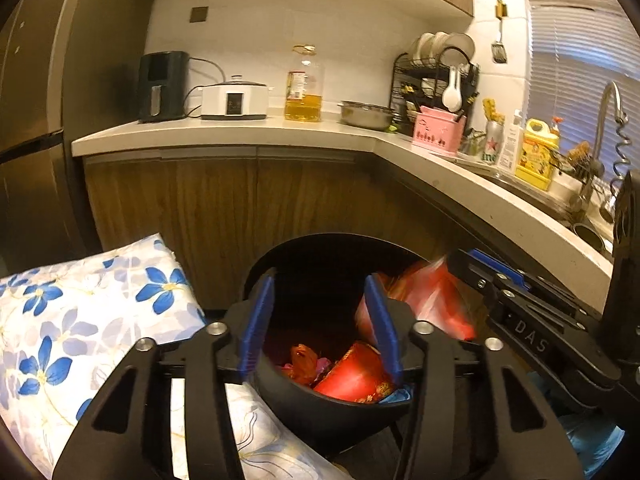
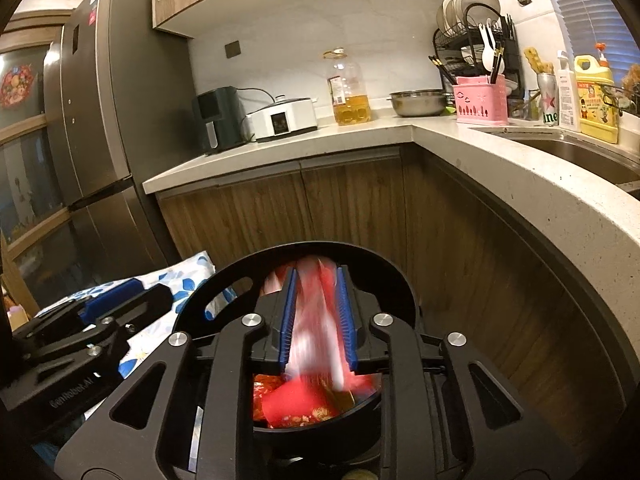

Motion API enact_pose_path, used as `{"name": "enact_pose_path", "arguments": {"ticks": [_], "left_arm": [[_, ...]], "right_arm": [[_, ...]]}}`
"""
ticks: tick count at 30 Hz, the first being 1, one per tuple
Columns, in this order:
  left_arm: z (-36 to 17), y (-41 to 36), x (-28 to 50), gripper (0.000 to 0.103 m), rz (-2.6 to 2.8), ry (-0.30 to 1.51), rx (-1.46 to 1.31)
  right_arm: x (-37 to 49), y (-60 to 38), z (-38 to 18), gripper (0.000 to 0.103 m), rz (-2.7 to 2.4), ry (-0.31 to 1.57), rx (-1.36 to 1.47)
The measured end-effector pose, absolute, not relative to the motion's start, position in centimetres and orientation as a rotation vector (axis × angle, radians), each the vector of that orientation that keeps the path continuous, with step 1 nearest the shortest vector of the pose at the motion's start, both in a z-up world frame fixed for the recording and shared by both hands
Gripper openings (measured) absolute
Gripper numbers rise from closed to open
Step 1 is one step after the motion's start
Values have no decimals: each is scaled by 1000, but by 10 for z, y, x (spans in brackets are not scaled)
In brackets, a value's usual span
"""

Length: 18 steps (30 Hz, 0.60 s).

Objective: Collect trash

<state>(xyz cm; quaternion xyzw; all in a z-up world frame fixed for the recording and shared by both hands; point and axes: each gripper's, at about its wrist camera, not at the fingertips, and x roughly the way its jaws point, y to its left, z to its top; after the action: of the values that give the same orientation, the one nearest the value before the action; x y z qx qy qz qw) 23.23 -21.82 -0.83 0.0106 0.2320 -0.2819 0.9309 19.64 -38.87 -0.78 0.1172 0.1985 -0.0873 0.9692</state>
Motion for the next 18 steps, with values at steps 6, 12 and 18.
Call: {"name": "enact_pose_path", "arguments": {"ticks": [6,12,18], "left_arm": [[-7,-205,224,82,-510,444,13],[-6,-187,219,91,-406,448,-9],[-7,-170,207,97,-322,454,8]], "right_arm": [[191,-390,-10,59,-194,399,247],[180,-382,-9,86,-208,406,231],[167,-363,-6,94,-222,431,182]]}}
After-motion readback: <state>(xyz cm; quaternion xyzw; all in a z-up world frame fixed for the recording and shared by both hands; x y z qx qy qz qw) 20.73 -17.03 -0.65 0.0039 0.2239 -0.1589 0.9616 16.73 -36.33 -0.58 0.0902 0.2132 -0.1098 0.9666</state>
